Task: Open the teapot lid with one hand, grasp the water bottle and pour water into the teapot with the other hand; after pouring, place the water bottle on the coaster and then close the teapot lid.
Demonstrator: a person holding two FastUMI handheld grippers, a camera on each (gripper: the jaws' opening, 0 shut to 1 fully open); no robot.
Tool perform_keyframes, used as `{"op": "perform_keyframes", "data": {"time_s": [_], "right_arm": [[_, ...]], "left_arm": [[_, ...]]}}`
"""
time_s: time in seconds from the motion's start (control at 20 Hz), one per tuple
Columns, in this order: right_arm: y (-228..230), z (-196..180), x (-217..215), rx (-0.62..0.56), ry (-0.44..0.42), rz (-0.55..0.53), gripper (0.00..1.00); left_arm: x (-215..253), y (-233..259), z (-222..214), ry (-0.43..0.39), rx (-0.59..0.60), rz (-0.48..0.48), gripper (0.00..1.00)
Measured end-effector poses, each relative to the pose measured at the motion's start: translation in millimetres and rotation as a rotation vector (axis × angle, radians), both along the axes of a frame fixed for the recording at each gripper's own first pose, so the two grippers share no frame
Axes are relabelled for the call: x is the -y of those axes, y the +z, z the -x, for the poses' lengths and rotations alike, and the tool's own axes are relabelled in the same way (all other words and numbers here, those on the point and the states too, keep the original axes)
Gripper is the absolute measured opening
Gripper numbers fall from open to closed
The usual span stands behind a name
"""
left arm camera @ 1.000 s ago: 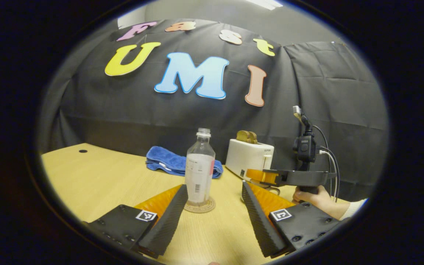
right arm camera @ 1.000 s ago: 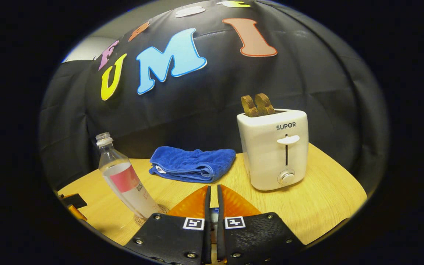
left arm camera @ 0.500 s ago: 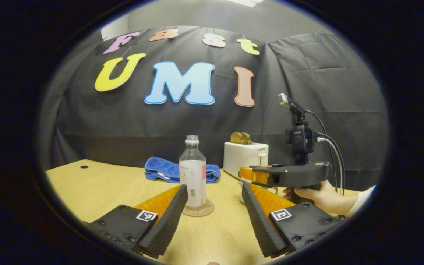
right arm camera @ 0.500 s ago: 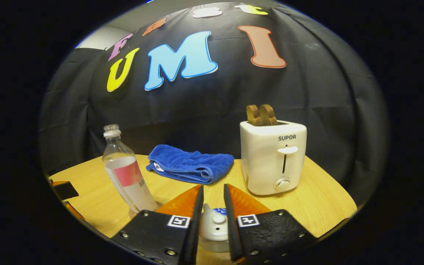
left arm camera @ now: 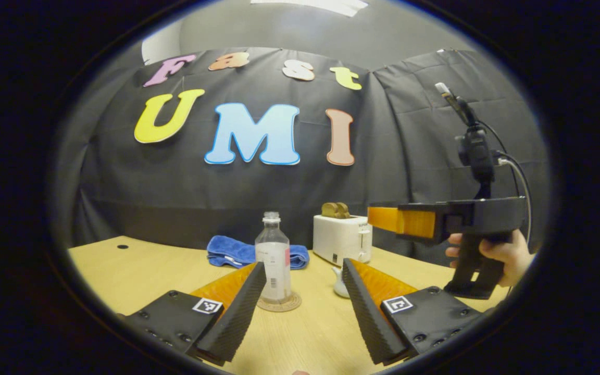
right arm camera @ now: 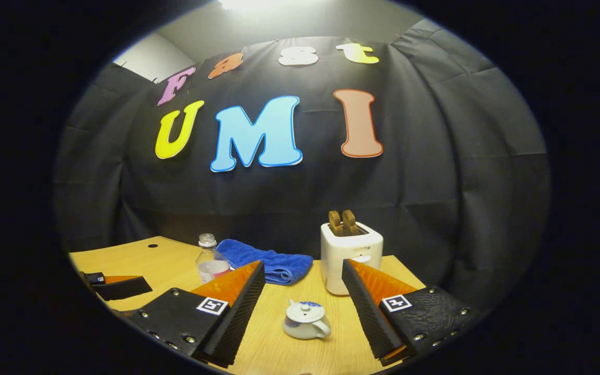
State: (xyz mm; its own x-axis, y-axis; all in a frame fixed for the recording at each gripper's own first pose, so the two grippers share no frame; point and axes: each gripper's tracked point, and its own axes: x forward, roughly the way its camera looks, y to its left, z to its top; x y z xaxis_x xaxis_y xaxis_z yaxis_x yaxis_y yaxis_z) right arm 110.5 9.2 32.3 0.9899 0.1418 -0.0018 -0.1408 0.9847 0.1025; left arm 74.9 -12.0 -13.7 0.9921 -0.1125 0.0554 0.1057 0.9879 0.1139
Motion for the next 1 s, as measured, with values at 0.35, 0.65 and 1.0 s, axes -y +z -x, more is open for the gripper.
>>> {"op": "perform_keyframes", "data": {"time_s": [0.35,0.65,1.0], "right_arm": [[-23,79,-13,0.038,-0.018,0.023,0.92],[-64,99,-33,0.017,-0.008,0.043,0.92],[-80,97,-37,0.012,0.020,0.045,0.92]], "left_arm": [[6,-10,26,0.030,0.007,-0.043,0.99],[6,-42,34,0.072,-0.042,-0.027,0.99],[-1,-44,40,0.114,-0.051,-0.044,0.99]]}}
